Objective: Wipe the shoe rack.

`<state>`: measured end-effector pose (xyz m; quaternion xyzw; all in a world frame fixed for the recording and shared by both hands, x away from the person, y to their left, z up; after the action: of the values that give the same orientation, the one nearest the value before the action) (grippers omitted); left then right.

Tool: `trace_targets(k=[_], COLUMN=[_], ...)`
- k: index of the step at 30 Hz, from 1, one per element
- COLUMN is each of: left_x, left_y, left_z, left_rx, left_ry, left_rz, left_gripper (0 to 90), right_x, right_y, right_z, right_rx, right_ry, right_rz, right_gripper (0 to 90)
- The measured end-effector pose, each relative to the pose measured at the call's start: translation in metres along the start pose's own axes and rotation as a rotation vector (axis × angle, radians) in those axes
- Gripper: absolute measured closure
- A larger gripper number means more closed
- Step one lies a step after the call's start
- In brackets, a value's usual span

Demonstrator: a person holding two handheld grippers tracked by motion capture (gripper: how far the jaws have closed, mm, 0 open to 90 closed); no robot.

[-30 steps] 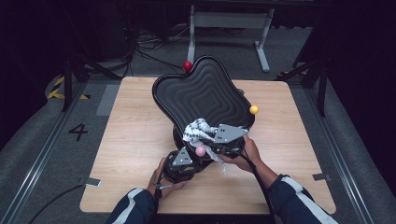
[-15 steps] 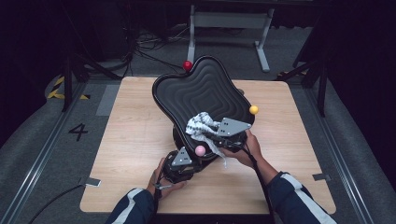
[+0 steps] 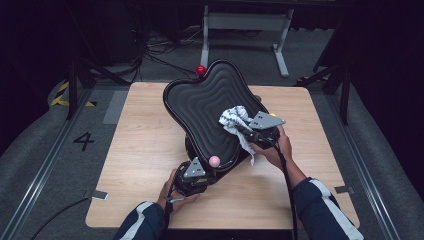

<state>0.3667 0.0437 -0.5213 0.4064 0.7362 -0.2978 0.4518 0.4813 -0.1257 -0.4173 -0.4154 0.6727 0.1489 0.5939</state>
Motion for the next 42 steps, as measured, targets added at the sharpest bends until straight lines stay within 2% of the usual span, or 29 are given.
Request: trace_targets(k=[3,6,8,11,14,17,21,24,34,42], left_x=[0.0,0.0,0.0,0.0,0.0,0.0,0.0,0.0,0.003,0.004], left_y=[0.0,0.0,0.0,0.0,0.0,0.0,0.0,0.0,0.005,0.012], left_z=[0.0,0.0,0.0,0.0,0.0,0.0,0.0,-0.001,-0.007,-0.012], left_rx=[0.0,-0.001,-0.002,-0.001,-0.002,-0.004,-0.002,-0.007,-0.008,-0.039], left_ry=[-0.001,0.0,0.0,0.0,0.003,0.002,0.003,0.007,0.015,0.012], left_rz=[-0.001,-0.003,-0.004,-0.003,0.0,0.003,0.004,0.02,0.025,0.012], left_gripper=[73.0,73.0,72.8,72.9,72.9,72.9,73.1,73.3,73.0,71.0], right_x=[0.005,0.01,0.014,0.019,0.021,0.026,0.03,0.033,0.033,0.03], right_y=[-0.012,-0.021,-0.027,-0.031,-0.034,-0.038,-0.036,-0.031,-0.023,-0.015], right_z=[-0.002,-0.004,-0.007,-0.01,-0.013,-0.018,-0.023,-0.028,-0.034,-0.039], right_rx=[0.042,0.068,0.084,0.088,0.09,0.091,0.08,0.078,0.078,0.061], right_ry=[0.015,0.02,0.033,0.028,0.043,0.046,0.056,0.061,0.065,0.078], right_rz=[0.009,0.039,0.041,0.071,0.061,0.075,0.074,0.07,0.078,0.063], right_gripper=[77.3,77.2,77.3,77.4,77.4,77.6,77.9,78.5,79.3,79.4])
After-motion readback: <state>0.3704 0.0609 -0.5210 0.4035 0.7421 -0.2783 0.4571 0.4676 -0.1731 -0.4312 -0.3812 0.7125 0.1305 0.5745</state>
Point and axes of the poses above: each handheld gripper's, and its own axes: z roughly forward along the jaws, x roughly out of its underside, y roughly to its left, the point moved 7 cm from there along z, roughly forward along the jaws, and after that the axes turned 13 degrees about -y, right-handed, at the moved point
